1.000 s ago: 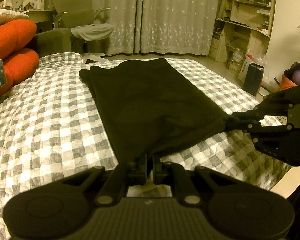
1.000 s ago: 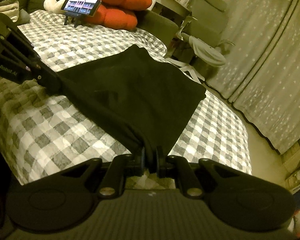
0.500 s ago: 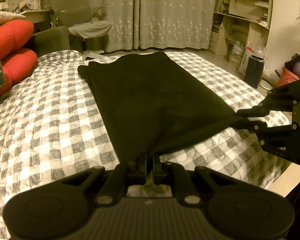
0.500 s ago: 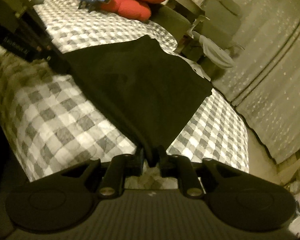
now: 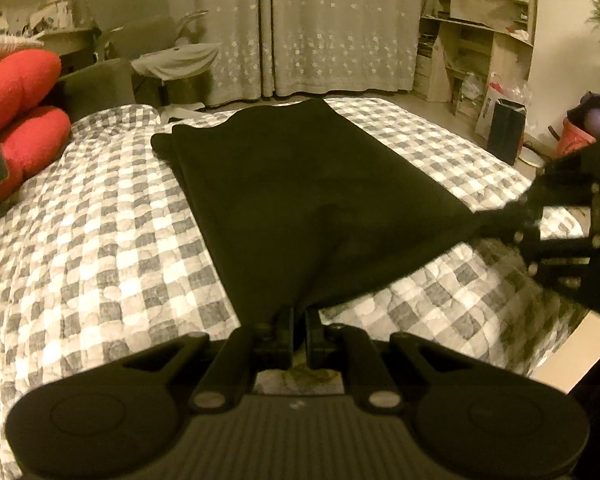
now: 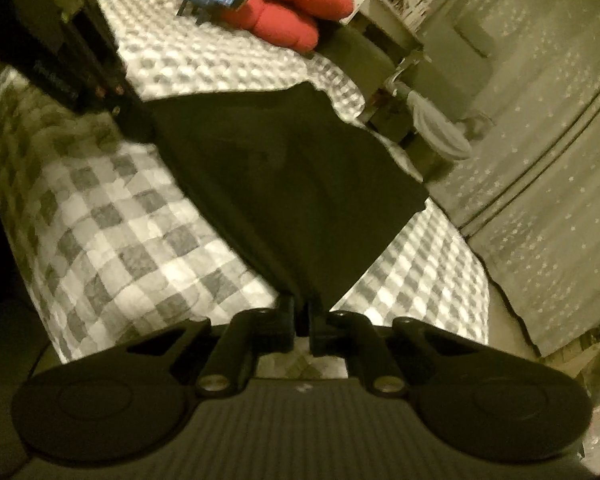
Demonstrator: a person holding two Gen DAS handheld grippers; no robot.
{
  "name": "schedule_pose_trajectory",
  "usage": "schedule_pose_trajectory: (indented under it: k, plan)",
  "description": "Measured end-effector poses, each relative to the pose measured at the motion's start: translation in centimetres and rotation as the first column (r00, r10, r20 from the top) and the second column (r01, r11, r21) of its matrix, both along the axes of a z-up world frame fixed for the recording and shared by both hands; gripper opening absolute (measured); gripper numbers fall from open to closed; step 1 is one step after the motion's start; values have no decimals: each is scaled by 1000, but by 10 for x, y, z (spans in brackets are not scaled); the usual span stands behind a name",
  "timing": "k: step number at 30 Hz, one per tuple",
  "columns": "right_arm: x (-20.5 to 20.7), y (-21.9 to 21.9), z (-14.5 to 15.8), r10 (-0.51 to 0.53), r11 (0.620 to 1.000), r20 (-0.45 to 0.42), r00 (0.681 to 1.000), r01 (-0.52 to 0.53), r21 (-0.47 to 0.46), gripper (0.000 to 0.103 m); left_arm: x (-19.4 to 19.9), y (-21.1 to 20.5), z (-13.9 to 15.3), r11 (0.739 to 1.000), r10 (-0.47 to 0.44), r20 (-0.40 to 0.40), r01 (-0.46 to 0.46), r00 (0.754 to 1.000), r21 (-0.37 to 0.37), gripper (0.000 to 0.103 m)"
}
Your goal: Fold clothes
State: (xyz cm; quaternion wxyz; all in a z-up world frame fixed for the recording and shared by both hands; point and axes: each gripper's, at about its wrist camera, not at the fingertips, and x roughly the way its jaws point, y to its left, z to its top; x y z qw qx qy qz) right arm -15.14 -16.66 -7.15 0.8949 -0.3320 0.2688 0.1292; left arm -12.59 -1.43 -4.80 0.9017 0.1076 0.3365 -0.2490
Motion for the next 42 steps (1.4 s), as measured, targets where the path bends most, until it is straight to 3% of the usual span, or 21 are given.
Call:
schedule_pose_trajectory:
  k: [13,18,22,25,27,35,42]
  plan:
    - [-18,-2,4,55,998,38,998,-55,-3,3,-30,17,21,998,-60,68,62,996,-24,3]
    - [-29,-5,4,78,997,34,996,-78,7,3,-36,11,7,995,-93,46,92,995,31,4]
    - [-32,-3,1,90,996,23,996,-90,-7,3,-32,13,4,993,-113,19,112,993,42,9]
    - [-31,-5,3,85,996,31,996,-85,6,3,-33,20,7,994,-109,28,108,994,34,23]
    - [-31,-5,3,83,997,34,996,-83,5,3,-36,18,6,991,-116,58,112,992,73,33]
    - [-32,-8,4,70,997,50,996,-71,20,3,-52,-1,-3,953,-235,144,198,961,230,33]
    - [-32,-10,7,54,998,66,996,-56,39,3,-51,-8,-10,927,-250,181,181,951,328,29]
